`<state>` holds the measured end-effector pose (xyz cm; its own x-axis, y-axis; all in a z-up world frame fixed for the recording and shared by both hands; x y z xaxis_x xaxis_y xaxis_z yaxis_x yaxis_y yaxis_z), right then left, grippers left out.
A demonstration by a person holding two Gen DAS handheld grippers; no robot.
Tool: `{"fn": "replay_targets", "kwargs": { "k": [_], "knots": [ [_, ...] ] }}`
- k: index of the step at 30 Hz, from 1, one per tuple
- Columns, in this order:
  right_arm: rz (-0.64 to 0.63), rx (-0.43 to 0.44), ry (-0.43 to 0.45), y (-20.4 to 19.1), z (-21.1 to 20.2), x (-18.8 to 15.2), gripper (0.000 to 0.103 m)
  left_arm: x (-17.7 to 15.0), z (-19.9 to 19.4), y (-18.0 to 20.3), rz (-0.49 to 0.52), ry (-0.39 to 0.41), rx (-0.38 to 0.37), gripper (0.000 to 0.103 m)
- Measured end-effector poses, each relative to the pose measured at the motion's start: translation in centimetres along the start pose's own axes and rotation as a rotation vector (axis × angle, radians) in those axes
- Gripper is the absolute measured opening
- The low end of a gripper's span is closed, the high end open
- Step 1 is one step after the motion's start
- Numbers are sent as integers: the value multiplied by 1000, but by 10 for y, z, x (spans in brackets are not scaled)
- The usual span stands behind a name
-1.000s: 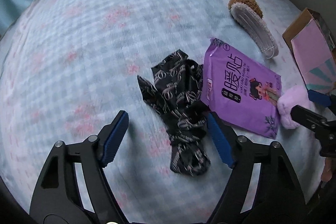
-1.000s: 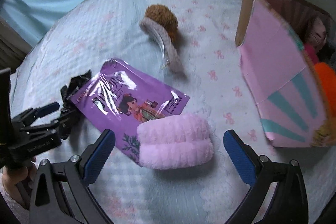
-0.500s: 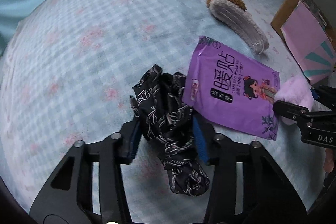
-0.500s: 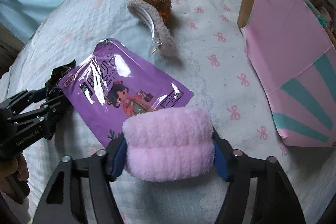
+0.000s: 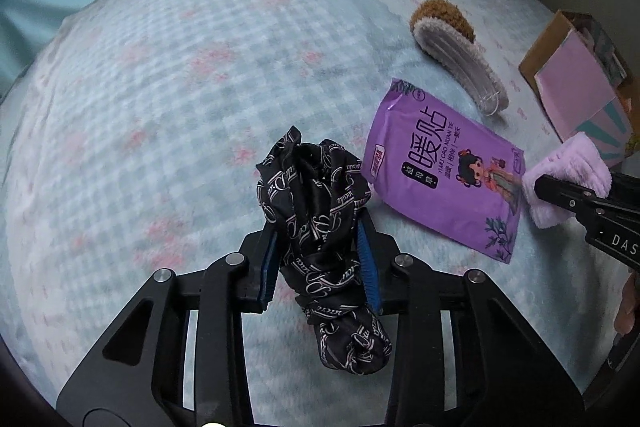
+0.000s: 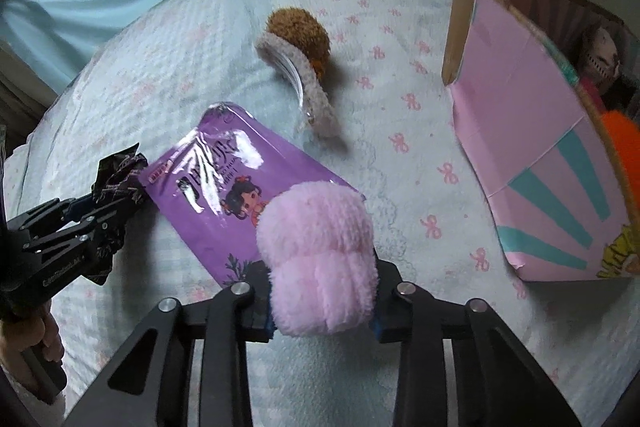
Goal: Organize soft objects
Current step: 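Grasp the black scrunchie with the left tool while the right tool grasps the pink hair band, then lift the scrunchie and pink hair band and carry both over the box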
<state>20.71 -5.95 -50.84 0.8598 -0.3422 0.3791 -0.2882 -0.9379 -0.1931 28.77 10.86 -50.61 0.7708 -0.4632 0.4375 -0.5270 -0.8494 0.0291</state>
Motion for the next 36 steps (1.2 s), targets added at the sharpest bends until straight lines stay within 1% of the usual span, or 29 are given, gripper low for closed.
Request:
{"fn": "replay_targets", "kwargs": {
  "k": [4, 9, 12, 14, 17, 21, 25, 30, 33, 36],
  "knots": [
    [-12, 9, 30, -2, -13, 1, 31, 0, -19, -1, -10, 24, 12, 31],
    [-33, 27, 72, -8, -34, 8, 31, 11, -51, 3, -30, 69, 22, 31],
    [-50, 33, 103, -13, -51, 11, 31, 20, -78, 8, -42, 94, 37, 31],
    [-54, 39, 123, -16, -66, 14, 31, 28, -104, 12, -54, 125, 41, 31],
    [-60, 53, 148, -21, -96, 20, 31, 39, -141, 20, -76, 153, 57, 31],
    [-92, 65, 187, -30, -151, 33, 31, 52, -194, 34, -119, 182, 36, 31],
    [-119, 83, 207, -39, -204, 46, 31, 64, -242, 52, -135, 208, 29, 31],
    [-131, 111, 233, -40, -261, 59, 30, 72, -279, 72, -179, 220, 13, 31],
    [-128, 127, 247, -31, -283, 64, 31, 80, -292, 91, -204, 226, -2, 31],
    [-128, 138, 252, -16, -302, 71, 31, 93, -303, 119, -205, 247, 2, 31]
  ]
}}
Point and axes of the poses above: each gripper's, at about its wrist camera, not at the fingertips, and z roughly the way its jaws point, y to its right, x to its top, the point moved 7 cm from there along z, roughly the way its jaws point, and after that the axes turned 2 degrees about z, right-handed, at the moved point
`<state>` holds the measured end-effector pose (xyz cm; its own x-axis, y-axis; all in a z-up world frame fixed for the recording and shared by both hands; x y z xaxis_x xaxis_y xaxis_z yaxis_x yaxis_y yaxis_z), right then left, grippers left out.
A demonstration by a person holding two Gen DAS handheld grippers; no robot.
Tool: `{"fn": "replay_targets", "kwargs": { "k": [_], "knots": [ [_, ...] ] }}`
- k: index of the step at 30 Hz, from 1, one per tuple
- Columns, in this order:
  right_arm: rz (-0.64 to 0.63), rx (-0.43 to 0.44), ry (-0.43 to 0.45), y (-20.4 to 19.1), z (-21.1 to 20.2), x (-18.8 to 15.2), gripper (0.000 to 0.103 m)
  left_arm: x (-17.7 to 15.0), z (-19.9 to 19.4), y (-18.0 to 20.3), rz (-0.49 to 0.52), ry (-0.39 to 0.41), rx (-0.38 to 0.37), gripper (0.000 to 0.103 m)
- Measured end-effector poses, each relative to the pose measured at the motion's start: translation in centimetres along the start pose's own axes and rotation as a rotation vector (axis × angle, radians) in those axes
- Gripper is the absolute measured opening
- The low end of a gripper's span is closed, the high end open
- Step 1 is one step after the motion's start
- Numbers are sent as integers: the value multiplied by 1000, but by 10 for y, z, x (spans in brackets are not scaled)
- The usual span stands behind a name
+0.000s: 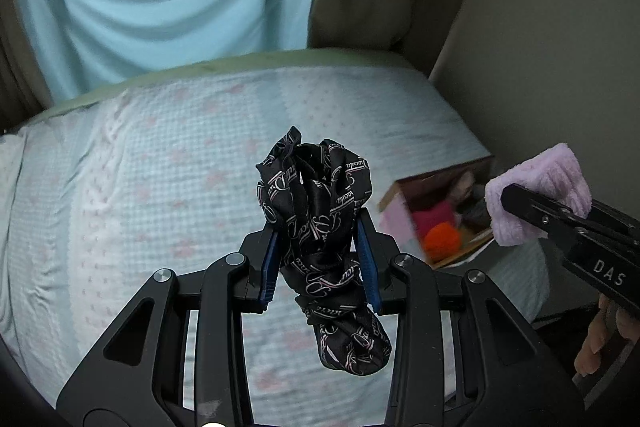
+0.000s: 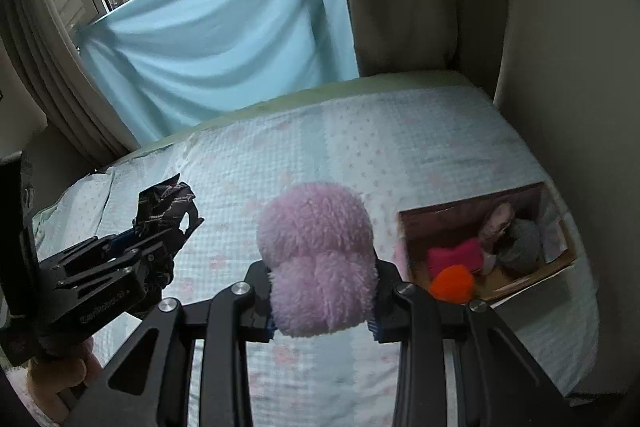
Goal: Organize soft objects
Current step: 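Lift the scrunchie and pink hair band and carry both over the box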
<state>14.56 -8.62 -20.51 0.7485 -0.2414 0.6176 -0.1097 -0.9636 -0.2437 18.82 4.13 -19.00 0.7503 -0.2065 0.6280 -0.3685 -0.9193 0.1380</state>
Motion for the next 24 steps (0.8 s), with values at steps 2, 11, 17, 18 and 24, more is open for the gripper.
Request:
{"fn": "replay_targets", "kwargs": {
  "k": [2, 11, 17, 18, 24],
  "knots": [
    [-13, -2, 7, 14, -11, 7, 30, 8, -4, 26, -5, 19, -2, 31],
    [-60, 1, -4, 118, -40, 29, 31, 28, 20, 131, -62, 38, 5, 31],
    [-63, -22, -40, 192, -38, 39, 31, 34, 61, 191, -99, -12, -18, 31],
    [-58, -25, -49, 203, -37, 41, 31, 34, 65, 201, -102, -22, -22, 31],
    [-14, -59, -149, 261, -13, 38, 31, 30, 121, 232, -119, -133, -38, 31]
  ]
}}
Point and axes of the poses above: each gripper's, at about its wrist camera, not at the fingertips, and z roughly the way its jaws point, y to its right, x to its top, the point moved 7 cm from there along z, roughly the way its jaws point, and after that the axes turned 2 degrees about z, right-handed, at the moved point
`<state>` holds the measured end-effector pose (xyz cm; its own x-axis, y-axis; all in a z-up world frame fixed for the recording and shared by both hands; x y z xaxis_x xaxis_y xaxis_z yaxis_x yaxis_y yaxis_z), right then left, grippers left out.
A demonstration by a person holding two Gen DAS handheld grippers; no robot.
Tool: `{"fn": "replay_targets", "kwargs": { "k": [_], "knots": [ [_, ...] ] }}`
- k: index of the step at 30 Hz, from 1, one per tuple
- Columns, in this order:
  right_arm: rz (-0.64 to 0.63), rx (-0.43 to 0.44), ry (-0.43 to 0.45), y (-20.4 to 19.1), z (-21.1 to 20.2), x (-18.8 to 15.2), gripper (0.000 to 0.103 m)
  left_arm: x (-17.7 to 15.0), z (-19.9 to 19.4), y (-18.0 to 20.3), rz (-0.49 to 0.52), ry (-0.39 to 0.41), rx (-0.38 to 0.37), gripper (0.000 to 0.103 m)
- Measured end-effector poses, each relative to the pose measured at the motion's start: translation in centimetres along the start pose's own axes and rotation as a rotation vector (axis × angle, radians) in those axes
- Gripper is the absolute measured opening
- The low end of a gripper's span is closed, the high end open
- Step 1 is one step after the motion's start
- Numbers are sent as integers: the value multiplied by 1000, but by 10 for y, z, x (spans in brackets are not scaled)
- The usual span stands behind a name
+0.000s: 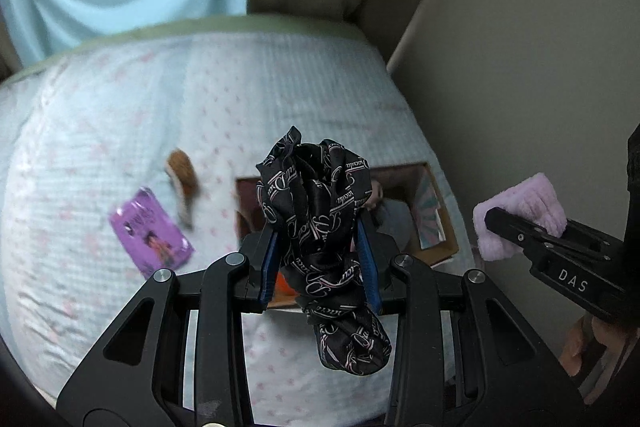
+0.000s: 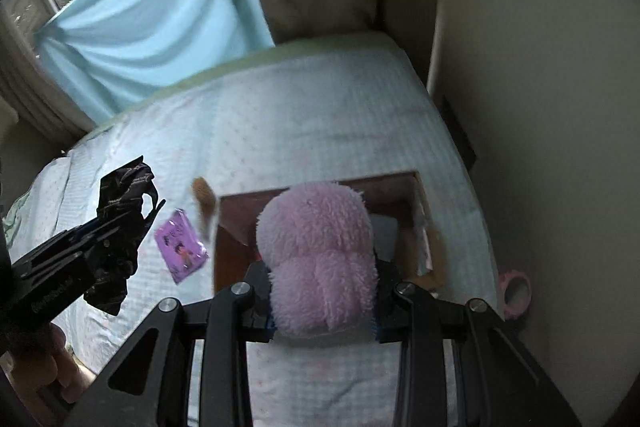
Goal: Organize soft objects
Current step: 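Lift the scrunchie and pink hair band and carry both over the box, then open both tools to drop the scrunchie and hair band into the box, then lift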
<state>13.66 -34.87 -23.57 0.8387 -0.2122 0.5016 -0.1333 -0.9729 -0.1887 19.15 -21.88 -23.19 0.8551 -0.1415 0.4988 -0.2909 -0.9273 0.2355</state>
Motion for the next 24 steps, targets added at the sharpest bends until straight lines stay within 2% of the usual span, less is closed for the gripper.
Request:
{"fn": "replay_targets", "kwargs": {
  "k": [8, 10, 16, 21, 22, 23, 24],
  "knots": [
    [48, -32, -134, 43, 53, -4, 31, -10, 85, 1, -25, -166, 15, 31],
    [58, -32, -163, 49, 66, -6, 31, -11, 105, 1, -12, -211, 39, 31],
    [99, -20, -261, 62, 109, -14, 31, -19, 157, -3, 11, -339, 47, 31],
    [141, -17, -338, 69, 143, -23, 31, -27, 188, -5, 44, -408, 48, 31],
    [152, -15, -351, 69, 148, -24, 31, -29, 192, -4, 45, -420, 40, 33],
    [163, -12, -364, 70, 153, -25, 38, -29, 194, -5, 45, -427, 42, 35],
    [174, -8, -378, 71, 158, -27, 44, -28, 196, -5, 46, -433, 46, 47]
  ]
}}
Point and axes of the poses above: each gripper's, at about its wrist camera, not at the fingertips, and z roughly the way its jaws point, y to its right, x to its top, the point moved 7 cm from there along z, roughly the way its jaws point, and after that the axes turned 2 degrees about z, right-handed, at the moved point
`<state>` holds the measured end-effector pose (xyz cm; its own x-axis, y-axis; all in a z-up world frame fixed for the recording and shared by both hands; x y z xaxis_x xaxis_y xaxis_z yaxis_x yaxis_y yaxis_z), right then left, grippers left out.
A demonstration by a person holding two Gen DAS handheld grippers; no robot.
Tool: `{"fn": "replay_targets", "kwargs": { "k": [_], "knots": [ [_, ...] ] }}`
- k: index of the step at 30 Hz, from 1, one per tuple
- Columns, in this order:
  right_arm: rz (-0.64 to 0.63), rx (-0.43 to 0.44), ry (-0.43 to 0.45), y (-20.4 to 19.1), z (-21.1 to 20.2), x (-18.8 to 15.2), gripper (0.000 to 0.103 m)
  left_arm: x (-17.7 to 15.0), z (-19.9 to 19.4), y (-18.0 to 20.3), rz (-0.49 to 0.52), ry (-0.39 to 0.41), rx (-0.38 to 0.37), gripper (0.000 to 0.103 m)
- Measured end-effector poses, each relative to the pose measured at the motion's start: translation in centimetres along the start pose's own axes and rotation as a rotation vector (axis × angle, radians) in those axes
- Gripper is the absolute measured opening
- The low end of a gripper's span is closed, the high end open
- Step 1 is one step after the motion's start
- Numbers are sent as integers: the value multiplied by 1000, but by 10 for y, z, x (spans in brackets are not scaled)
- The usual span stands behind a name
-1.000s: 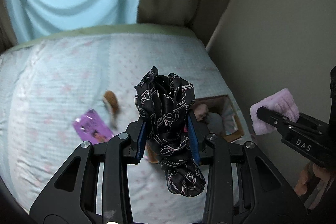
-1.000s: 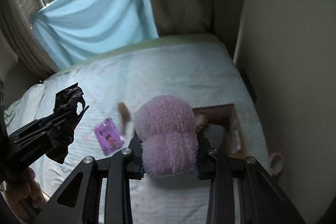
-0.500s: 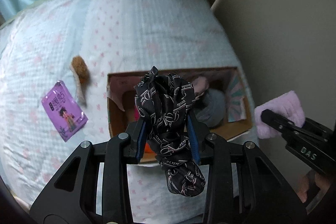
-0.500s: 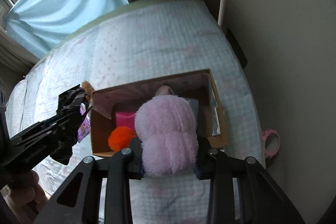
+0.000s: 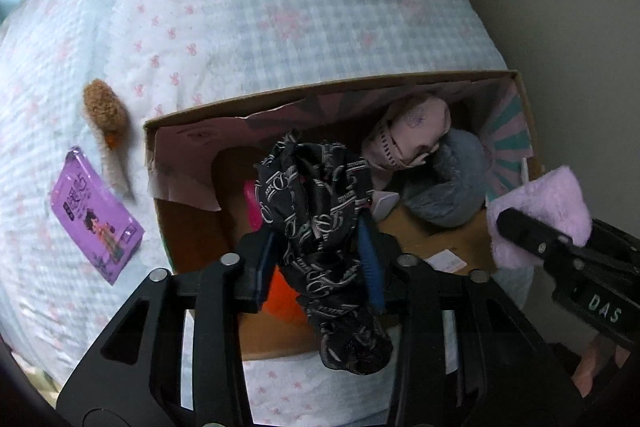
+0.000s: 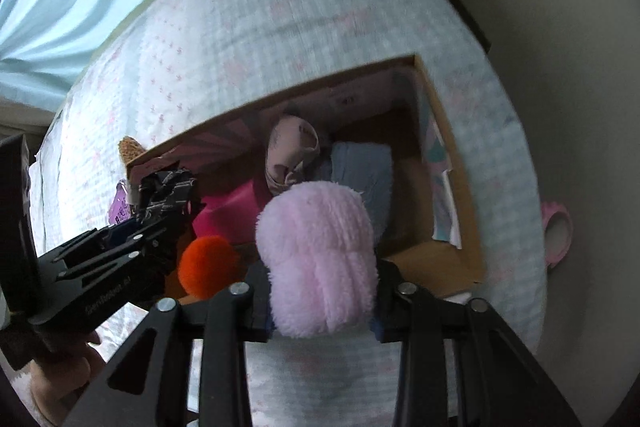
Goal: Organize soft objects
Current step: 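Open both tools to drop the scrunchie and hair band into the box, then lift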
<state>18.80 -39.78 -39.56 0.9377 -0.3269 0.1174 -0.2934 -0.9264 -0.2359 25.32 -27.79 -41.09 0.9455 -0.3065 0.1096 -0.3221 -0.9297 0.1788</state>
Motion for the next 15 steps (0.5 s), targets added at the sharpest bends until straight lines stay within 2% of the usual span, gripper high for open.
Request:
{"fn": "replay_targets", "kwargs": {
  "k": [1, 2, 3, 4, 5, 9, 15],
  "knots": [
    [10, 5, -19, 1, 6, 1, 53, 1, 0, -2, 6, 1, 13, 69],
    [19, 1, -33, 2, 10, 1, 65, 1, -1, -3, 13, 8, 21, 83],
    [35, -1, -39, 4, 13, 1, 75, 1, -2, -3, 18, 10, 29, 102],
    [53, 15, -36, 4, 15, 2, 95, -1, -3, -4, 26, 13, 28, 103],
    [78, 35, -28, 6, 14, 2, 103, -3, -4, -3, 37, 10, 20, 103],
    [164, 64, 21, 17, 9, 5, 103, -13, -5, -2, 67, 0, 29, 103],
    [149, 60, 20, 16, 8, 6, 103, -21, -10, -5, 47, 0, 21, 103]
  ]
}}
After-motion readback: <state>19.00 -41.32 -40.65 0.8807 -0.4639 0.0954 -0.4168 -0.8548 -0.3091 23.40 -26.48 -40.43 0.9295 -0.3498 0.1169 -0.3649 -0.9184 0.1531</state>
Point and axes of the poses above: each gripper's, at about its wrist camera, not at the fingertips, and z roughly the way its jaws point, y to its right, x to its top, the point moved 7 cm from there along z, roughly the way its jaws point, and after that the axes turned 2 degrees about z, right-handed, at the moved point
